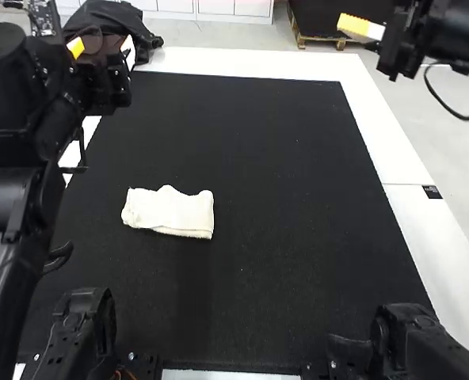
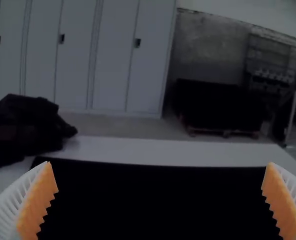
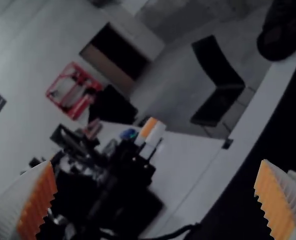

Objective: Fold the towel.

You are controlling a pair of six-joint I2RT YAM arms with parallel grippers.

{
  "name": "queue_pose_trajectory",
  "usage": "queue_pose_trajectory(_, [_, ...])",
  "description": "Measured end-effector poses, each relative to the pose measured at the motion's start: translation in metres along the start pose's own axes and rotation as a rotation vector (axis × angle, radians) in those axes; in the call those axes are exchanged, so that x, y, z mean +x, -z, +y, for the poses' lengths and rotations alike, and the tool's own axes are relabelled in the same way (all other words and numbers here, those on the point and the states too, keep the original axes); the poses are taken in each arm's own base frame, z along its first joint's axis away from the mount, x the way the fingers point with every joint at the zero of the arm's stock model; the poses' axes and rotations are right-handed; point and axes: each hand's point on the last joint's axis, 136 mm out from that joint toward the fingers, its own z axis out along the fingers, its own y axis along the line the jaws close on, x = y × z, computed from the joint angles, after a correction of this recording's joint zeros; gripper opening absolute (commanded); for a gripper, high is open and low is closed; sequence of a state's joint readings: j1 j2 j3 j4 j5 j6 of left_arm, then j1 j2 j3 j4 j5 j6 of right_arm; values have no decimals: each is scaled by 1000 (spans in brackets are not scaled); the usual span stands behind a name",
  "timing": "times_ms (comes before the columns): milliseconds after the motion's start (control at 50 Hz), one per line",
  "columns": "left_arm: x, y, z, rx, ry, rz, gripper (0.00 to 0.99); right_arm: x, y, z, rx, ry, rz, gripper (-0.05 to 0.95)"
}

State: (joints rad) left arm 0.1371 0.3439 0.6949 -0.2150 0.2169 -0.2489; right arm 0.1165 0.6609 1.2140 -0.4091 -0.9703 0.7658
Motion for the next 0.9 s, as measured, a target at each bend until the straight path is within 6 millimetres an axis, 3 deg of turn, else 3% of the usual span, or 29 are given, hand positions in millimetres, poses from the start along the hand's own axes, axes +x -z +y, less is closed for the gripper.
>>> queue_pose_trajectory(160, [-15, 19, -7, 12, -15, -74, 959, 10, 17, 13, -2, 71, -51, 918])
queue_pose_trajectory(480, [-24, 55, -16, 30, -38, -186, 961, 19, 37, 19, 27, 211, -173, 918])
queue_pose_trajectory(720, [-34, 68, -20, 39, -50, -240, 961, 33, 45, 24, 14, 225, -187, 918])
queue_pose_trajectory(900, [-35, 72, -21, 38, -60, -272, 961, 38, 59, 46, -4, 343, -270, 918])
